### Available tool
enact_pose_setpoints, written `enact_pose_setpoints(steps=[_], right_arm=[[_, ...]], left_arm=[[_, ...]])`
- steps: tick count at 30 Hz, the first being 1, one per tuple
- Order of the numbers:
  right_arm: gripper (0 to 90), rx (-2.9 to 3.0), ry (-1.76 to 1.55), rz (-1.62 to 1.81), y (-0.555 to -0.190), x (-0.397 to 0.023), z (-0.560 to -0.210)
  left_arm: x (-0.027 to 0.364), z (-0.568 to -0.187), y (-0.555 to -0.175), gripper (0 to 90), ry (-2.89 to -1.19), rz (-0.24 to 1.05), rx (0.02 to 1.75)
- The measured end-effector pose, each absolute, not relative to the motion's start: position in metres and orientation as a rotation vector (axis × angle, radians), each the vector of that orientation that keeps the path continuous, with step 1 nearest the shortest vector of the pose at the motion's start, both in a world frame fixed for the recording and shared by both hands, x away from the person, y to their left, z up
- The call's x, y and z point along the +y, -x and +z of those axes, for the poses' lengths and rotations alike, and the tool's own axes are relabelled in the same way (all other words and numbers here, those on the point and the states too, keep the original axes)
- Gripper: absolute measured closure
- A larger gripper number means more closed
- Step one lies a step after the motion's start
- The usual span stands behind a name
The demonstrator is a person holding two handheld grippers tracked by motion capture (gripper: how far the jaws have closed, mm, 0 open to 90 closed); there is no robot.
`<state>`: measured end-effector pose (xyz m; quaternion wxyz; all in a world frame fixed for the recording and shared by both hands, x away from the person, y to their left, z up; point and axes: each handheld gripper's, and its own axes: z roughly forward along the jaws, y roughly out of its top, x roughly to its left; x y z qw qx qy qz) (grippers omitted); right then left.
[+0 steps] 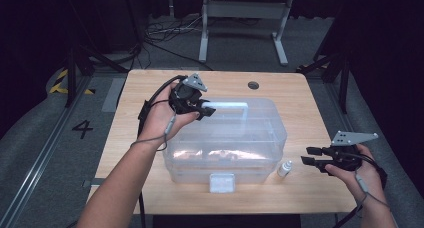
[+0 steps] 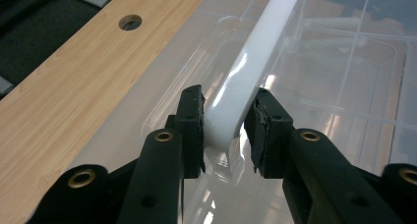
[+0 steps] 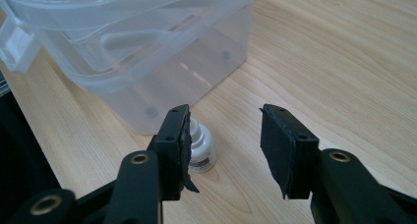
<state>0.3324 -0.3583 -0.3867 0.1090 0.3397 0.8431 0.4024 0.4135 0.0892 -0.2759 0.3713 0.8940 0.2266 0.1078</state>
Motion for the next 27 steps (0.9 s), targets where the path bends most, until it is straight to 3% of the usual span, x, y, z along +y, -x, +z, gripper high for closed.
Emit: enact_pose_setpoints(steps=[19, 27], right_arm=[[56.4, 2.472, -0.928, 1.253, -0.323, -0.345, -0.373], [65.2, 2.457, -0.824, 1.365, -0.31, -0.325, -0.353]], left_arm=[[0.086, -0.264, -0.433, 69.2, -2.324, 0.231, 0.629], [0.086, -0.259, -0.445, 69.2, -2.337, 0.185, 0.65]])
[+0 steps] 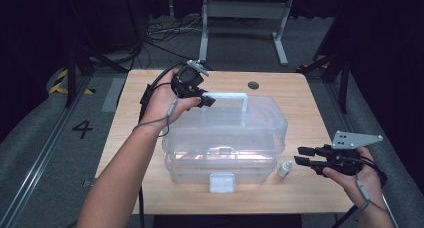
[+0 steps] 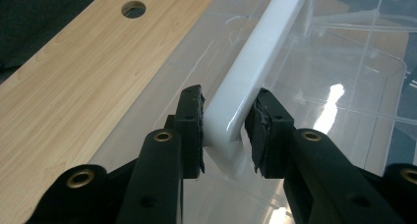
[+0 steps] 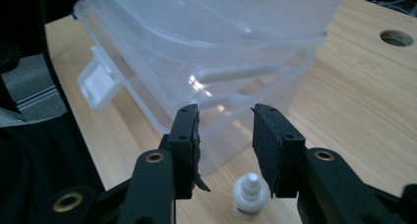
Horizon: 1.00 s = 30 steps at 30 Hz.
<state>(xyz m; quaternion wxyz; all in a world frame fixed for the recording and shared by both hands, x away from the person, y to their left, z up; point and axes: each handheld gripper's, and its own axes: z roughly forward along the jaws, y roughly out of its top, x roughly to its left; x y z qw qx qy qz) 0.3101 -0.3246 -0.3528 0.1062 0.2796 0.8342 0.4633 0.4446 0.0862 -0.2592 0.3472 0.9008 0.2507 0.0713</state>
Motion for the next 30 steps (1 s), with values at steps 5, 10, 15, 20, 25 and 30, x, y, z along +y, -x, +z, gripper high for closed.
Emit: enact_pose_setpoints(steps=[5, 10, 15, 20, 25, 30], right_arm=[[80.4, 2.49, -0.776, 1.405, -0.308, -0.312, -0.351], [89.9, 2.499, -0.722, 1.416, -0.31, -0.298, -0.353], [90.0, 2.462, -0.742, 1.462, -0.316, -0.293, -0.357], [90.0, 2.436, -0.765, 1.495, -0.323, -0.291, -0.364], [90.0, 2.432, -0.762, 1.492, -0.325, -0.289, -0.365], [90.0, 2.436, -0.761, 1.487, -0.325, -0.288, -0.366]], left_arm=[[0.086, -0.257, -0.45, 69.1, -2.341, 0.163, 0.667], [0.086, -0.256, -0.455, 69.0, -2.348, 0.148, 0.674], [0.086, -0.256, -0.456, 69.0, -2.346, 0.138, 0.674], [0.086, -0.256, -0.455, 69.0, -2.345, 0.142, 0.674], [0.087, -0.258, -0.454, 69.0, -2.336, 0.135, 0.672], [0.093, -0.255, -0.447, 60.2, -2.287, 0.175, 0.667]])
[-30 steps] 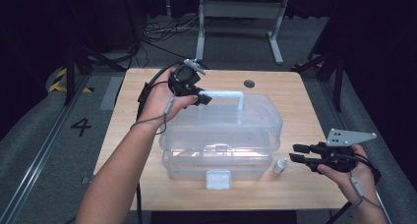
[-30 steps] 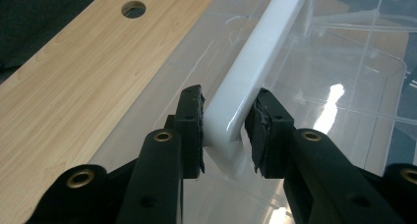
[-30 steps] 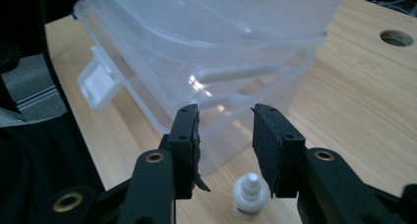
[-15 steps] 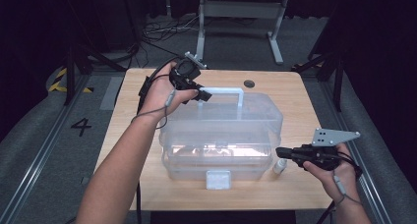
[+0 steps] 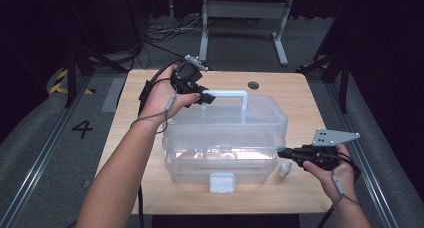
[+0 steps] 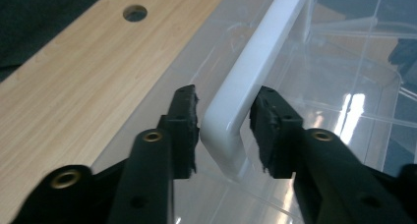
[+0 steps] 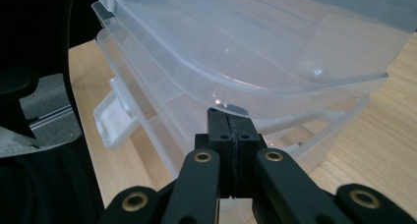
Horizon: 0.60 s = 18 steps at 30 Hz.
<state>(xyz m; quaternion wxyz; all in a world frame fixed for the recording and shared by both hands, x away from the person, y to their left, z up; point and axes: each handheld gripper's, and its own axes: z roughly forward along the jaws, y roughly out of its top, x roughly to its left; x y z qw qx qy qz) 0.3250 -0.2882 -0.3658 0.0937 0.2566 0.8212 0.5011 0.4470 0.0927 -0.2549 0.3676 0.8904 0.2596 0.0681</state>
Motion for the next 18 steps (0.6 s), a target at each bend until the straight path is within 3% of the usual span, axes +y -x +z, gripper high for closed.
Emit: enact_pose_setpoints(steps=[6, 18], right_arm=[[90.0, 2.432, -0.761, 1.506, -0.326, -0.289, -0.365], [90.0, 2.405, -0.756, 1.523, -0.329, -0.288, -0.361]], left_arm=[[0.109, -0.244, -0.429, 50.0, -2.202, 0.213, 0.651], [0.156, -0.231, -0.388, 55.1, -2.091, 0.281, 0.654]])
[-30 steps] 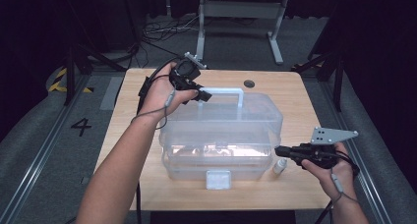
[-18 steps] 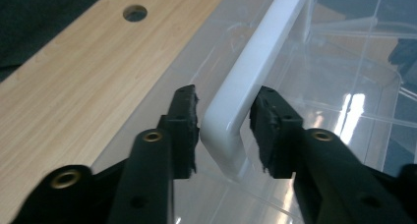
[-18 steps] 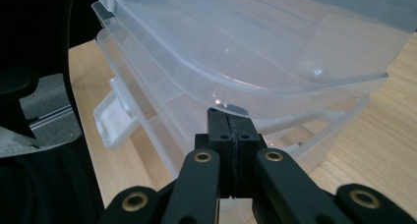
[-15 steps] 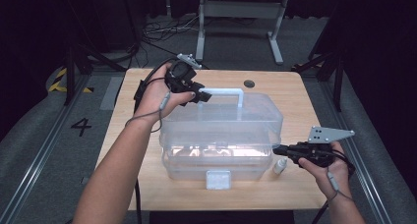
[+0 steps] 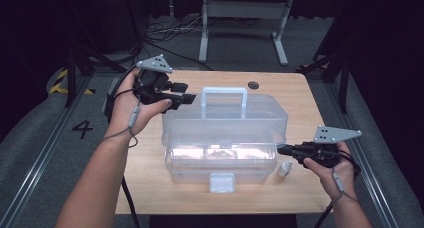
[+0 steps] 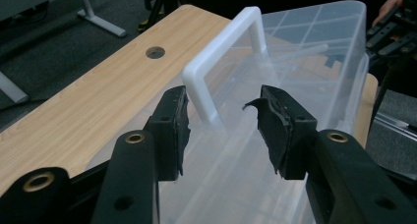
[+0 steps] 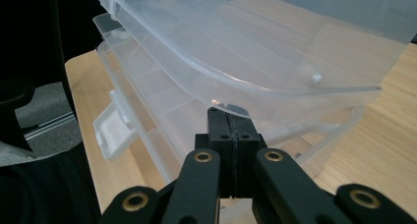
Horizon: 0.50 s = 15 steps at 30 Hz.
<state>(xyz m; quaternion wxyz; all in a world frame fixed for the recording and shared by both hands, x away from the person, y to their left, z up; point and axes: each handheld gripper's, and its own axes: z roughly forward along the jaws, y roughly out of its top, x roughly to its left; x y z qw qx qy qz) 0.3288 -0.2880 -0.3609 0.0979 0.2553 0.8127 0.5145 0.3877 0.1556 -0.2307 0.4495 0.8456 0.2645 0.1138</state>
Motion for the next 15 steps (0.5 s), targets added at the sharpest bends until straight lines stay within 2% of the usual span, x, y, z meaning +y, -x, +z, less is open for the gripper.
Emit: enact_pose_setpoints(steps=[5, 15], right_arm=[[90.0, 2.392, -0.751, 1.538, -0.331, -0.288, -0.358], [90.0, 2.346, -0.758, 1.552, -0.332, -0.287, -0.355]], left_arm=[[0.177, -0.235, -0.372, 61.7, -2.077, 0.301, 0.677], [0.211, -0.255, -0.346, 61.5, -1.999, 0.319, 0.7]])
